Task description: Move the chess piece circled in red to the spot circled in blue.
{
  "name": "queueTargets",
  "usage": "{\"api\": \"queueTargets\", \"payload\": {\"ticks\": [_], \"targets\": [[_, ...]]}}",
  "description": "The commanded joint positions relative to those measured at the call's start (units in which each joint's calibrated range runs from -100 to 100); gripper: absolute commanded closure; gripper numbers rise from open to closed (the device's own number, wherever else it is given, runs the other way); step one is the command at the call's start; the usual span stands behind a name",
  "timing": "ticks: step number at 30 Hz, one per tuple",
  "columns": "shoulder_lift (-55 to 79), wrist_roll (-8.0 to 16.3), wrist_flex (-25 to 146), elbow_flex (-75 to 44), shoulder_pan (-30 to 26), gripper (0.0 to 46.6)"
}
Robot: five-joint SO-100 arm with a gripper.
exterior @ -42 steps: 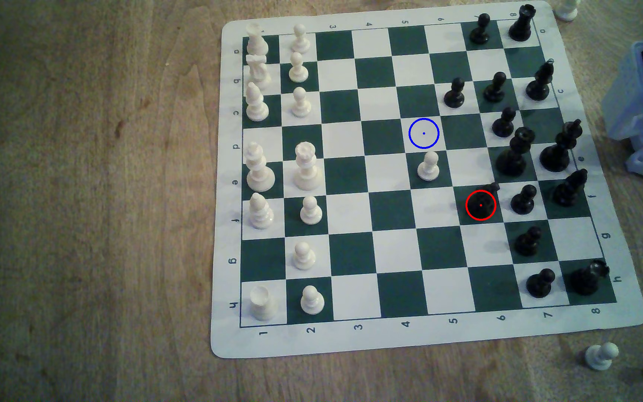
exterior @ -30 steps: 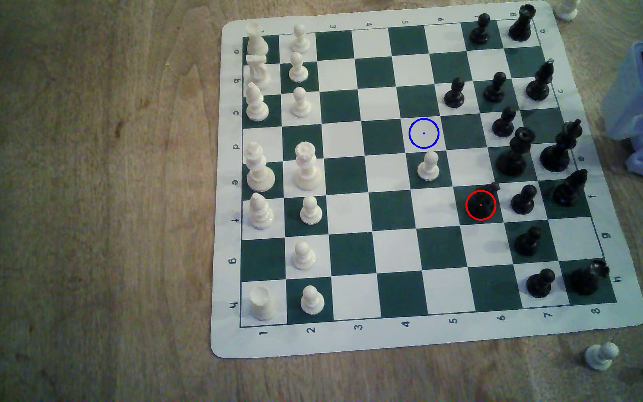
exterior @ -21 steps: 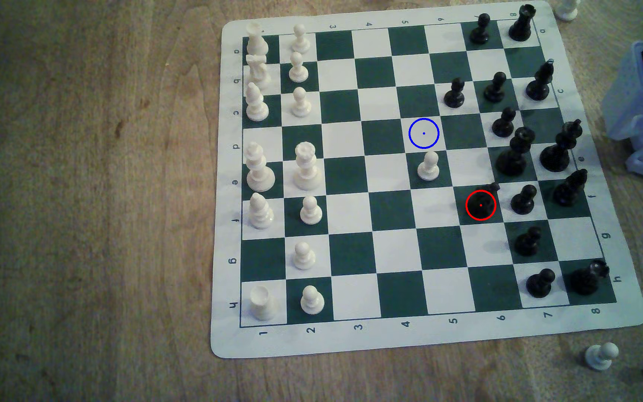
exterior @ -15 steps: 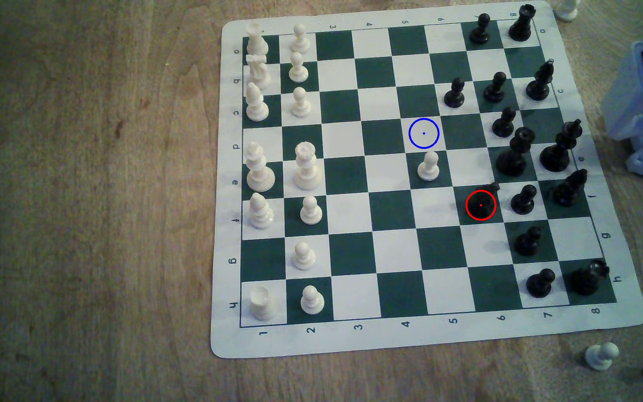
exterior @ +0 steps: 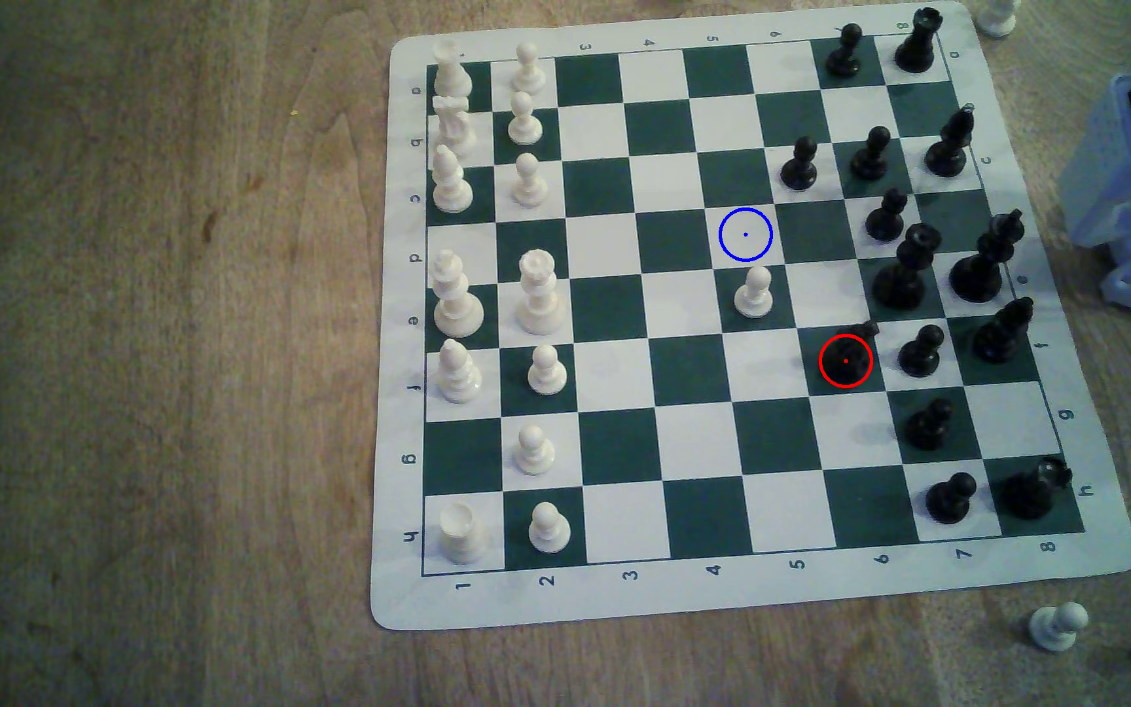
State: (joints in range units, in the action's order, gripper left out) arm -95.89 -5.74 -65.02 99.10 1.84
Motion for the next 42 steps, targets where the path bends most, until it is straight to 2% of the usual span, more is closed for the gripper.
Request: {"api": "queueTargets", "payload": {"ticks": [1, 2, 5, 9, 10, 13, 17, 18, 22, 23, 26, 27, 29, 31, 33, 35, 36, 37, 42], "targets": [[0.14, -1.27, 19.32, 0.81, -1.73, 41.4], [0.14, -1.32, 23.09, 0.81, -1.8, 42.5], [0.14, -0.68, 37.01, 0.81, -2.04, 41.0], [0.22, 3.61, 60.27, -6.71, -1.41, 39.4], [0.14, 6.06, 73.37, -13.06, -1.73, 39.9], [0.31, 6.84, 86.48, -18.68, -3.53, 40.3], [2.77, 7.96, 106.87, -28.02, -6.97, 40.3], [5.74, 8.79, 115.96, -33.37, -9.24, 41.4], [13.47, 10.26, 129.07, -43.16, -13.46, 42.1], [18.9, 11.58, 135.7, -49.05, -16.27, 42.3], [25.69, 13.58, 143.89, -55.4, -20.97, 42.0], [29.77, 14.51, 148.31, -57.85, -24.1, 42.3], [32.99, 14.55, 152.16, -58.84, -26.36, 43.0], [35.11, 14.99, 154.05, -58.21, -28.09, 41.5], [37.75, 15.43, 155.36, -55.67, -31.37, 42.7], [39.27, 16.56, 155.11, -54.67, -33.17, 42.6], [40.46, 17.78, 153.14, -54.22, -33.87, 41.1], [40.63, 17.92, 151.83, -53.86, -33.8, 39.9], [41.82, 17.29, 144.3, -51.05, -31.37, 34.2]]}}
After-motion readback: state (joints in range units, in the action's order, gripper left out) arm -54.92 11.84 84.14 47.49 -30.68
